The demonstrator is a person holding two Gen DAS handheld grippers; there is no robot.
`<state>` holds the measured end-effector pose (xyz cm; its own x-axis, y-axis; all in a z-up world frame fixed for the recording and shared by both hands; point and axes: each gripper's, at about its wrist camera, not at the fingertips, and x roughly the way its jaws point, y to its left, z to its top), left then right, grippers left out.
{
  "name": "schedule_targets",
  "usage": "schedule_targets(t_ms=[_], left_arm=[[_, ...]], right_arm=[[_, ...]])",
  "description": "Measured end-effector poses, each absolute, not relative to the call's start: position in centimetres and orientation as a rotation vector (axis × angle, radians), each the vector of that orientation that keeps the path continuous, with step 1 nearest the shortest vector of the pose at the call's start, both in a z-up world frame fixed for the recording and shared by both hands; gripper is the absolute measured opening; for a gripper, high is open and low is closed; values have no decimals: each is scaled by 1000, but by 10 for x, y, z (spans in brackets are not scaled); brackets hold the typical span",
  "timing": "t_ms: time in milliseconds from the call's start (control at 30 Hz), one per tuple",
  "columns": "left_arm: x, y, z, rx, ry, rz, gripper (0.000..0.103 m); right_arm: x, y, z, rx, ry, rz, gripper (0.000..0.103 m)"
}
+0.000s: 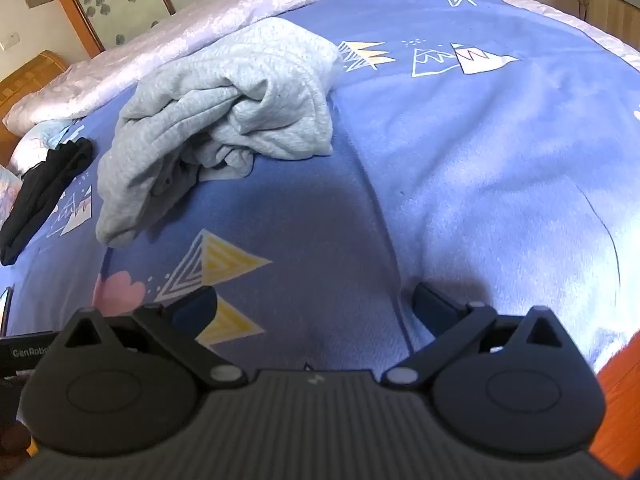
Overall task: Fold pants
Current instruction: 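Move both tools toward the crumpled grey sweatshirt on the bed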
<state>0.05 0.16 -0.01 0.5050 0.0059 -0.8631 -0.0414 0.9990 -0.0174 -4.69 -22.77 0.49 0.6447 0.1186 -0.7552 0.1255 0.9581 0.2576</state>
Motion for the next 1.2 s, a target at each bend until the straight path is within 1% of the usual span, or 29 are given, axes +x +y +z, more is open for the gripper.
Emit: schedule_targets(t_ms=[67, 233, 767, 900, 1200], left_arm=[[1, 4, 0, -39, 1042, 21, 103], [-1, 4, -1, -30, 1047, 24, 103], [-9, -2, 1, 3, 1030, 6, 103], [-22, -1, 5, 18, 1021, 0, 103], [-51, -1, 26, 48, 939, -38, 103]], right_arm=[[-46, -226, 5, 280, 884, 2, 103], [-55, -228, 6, 294, 840, -16, 103], [-52, -217, 5, 207, 869, -34, 103], [-54, -211, 12, 181, 895, -32, 103], [-90, -199, 43, 166, 855, 44, 103]])
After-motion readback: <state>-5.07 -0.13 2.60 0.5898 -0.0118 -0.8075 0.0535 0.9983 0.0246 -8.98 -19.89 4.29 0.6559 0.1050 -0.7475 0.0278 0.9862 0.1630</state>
